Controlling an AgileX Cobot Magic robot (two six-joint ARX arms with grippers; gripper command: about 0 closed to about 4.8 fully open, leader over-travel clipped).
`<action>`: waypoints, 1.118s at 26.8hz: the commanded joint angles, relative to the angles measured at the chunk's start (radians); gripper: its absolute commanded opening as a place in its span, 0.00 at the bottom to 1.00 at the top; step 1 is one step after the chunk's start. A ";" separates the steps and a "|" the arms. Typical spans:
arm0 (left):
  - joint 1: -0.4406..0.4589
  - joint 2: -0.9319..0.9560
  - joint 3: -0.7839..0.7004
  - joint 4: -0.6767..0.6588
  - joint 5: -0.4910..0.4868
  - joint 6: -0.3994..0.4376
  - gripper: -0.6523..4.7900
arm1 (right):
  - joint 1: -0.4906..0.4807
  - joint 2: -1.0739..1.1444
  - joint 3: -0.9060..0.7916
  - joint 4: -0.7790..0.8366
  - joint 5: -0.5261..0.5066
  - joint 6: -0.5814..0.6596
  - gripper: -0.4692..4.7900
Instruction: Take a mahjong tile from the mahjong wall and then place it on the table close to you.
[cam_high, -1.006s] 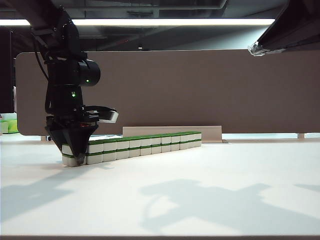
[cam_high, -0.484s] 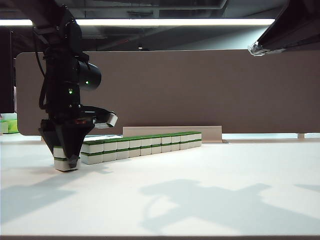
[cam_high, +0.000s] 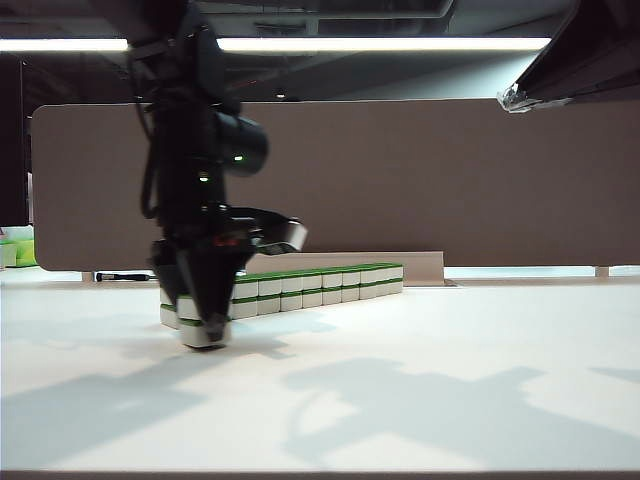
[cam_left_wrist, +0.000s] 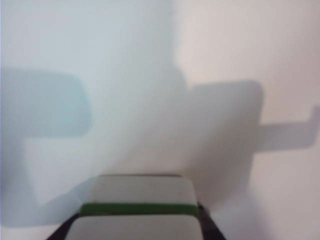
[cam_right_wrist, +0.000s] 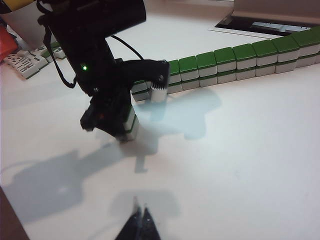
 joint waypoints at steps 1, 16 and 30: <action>-0.051 -0.003 0.000 0.017 -0.021 0.010 0.55 | -0.016 -0.003 0.006 0.018 0.003 -0.003 0.09; -0.324 -0.003 0.000 0.066 -0.053 0.076 0.55 | -0.239 -0.005 0.006 0.017 0.018 -0.003 0.09; -0.419 0.005 0.000 0.090 0.026 0.076 0.56 | -0.238 -0.005 0.006 0.017 0.018 -0.003 0.09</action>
